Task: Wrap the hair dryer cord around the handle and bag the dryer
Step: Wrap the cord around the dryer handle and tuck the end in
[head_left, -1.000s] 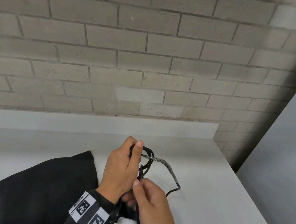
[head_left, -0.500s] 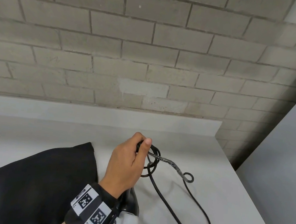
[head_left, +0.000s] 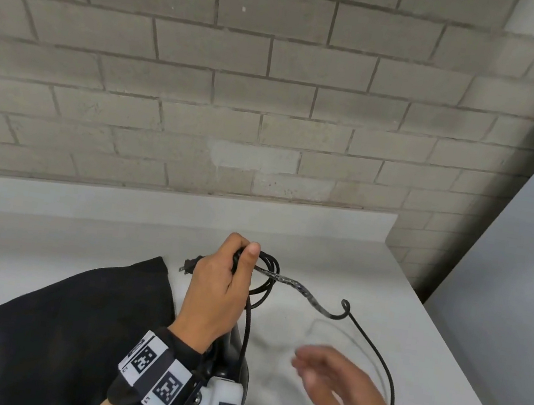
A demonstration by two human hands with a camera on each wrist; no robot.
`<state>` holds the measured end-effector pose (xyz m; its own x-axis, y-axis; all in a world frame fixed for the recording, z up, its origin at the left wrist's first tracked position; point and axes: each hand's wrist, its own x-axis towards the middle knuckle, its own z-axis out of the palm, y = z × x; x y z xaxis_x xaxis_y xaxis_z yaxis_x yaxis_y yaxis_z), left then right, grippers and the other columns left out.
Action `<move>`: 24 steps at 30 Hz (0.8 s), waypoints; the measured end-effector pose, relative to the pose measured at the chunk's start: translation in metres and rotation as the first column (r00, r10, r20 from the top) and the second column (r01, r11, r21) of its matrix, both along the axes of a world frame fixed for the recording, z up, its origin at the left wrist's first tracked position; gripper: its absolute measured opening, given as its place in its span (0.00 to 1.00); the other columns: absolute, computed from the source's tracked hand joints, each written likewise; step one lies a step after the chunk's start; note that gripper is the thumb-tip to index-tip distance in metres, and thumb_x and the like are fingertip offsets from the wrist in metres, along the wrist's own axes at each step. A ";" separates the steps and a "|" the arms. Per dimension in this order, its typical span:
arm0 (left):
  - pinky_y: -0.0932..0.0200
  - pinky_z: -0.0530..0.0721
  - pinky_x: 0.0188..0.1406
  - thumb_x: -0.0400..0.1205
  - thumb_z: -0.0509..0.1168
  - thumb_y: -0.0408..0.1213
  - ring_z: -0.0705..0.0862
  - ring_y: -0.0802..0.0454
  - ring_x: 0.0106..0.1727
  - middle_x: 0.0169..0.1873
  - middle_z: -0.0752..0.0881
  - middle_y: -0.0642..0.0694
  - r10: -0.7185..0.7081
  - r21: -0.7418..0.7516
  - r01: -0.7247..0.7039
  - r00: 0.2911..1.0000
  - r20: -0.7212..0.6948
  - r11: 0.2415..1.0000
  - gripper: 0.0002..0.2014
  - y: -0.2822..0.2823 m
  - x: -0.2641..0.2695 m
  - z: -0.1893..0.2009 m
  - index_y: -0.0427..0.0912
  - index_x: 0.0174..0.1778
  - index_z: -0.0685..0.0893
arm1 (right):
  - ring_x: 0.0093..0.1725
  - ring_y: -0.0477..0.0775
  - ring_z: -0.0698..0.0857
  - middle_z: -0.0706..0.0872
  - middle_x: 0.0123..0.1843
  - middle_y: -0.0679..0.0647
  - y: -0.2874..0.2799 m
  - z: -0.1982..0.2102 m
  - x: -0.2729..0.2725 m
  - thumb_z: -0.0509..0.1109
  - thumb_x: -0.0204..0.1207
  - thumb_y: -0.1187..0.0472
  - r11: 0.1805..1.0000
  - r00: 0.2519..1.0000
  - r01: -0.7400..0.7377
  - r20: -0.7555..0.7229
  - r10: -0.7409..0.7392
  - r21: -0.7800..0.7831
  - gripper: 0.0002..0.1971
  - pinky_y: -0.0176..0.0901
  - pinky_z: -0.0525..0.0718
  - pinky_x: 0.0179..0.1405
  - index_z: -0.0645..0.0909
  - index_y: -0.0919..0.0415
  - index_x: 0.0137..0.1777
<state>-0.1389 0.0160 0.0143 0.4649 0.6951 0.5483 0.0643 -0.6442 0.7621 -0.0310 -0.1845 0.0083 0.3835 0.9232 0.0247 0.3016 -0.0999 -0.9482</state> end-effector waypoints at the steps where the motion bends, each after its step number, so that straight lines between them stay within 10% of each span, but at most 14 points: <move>1: 0.48 0.76 0.31 0.86 0.50 0.60 0.78 0.45 0.26 0.24 0.79 0.40 0.001 0.002 -0.001 1.000 -0.005 1.000 0.21 0.000 0.000 0.000 0.48 0.40 0.76 | 0.56 0.43 0.88 0.91 0.53 0.42 0.019 0.000 -0.010 0.69 0.72 0.35 1.000 0.999 0.023 -0.042 -0.022 0.018 0.17 0.37 0.82 0.59 0.84 0.42 0.55; 8: 0.61 0.77 0.28 0.85 0.50 0.60 0.82 0.51 0.29 0.27 0.84 0.47 0.023 -0.007 -0.023 1.000 0.009 1.000 0.19 0.002 -0.004 0.002 0.52 0.41 0.77 | 0.28 0.52 0.83 0.82 0.27 0.53 0.076 0.002 -0.046 0.66 0.83 0.56 0.989 0.974 0.054 -0.227 -0.020 0.141 0.11 0.61 0.87 0.45 0.83 0.59 0.41; 17: 0.64 0.75 0.31 0.86 0.50 0.59 0.80 0.55 0.31 0.33 0.85 0.48 0.051 -0.015 -0.051 0.998 0.044 0.999 0.19 0.013 -0.009 -0.003 0.50 0.41 0.78 | 0.25 0.56 0.72 0.75 0.23 0.56 -0.006 -0.016 -0.005 0.69 0.69 0.45 0.984 0.974 0.121 -0.207 -0.092 0.129 0.15 0.40 0.72 0.28 0.86 0.58 0.41; 24: 0.65 0.72 0.29 0.85 0.50 0.60 0.77 0.50 0.30 0.27 0.81 0.45 0.013 -0.020 -0.012 0.999 0.035 1.000 0.24 0.010 -0.005 -0.001 0.45 0.37 0.78 | 0.23 0.49 0.64 0.65 0.21 0.50 -0.037 -0.048 0.020 0.65 0.84 0.58 0.963 0.968 0.250 -0.013 -0.252 -0.099 0.20 0.35 0.62 0.24 0.78 0.59 0.28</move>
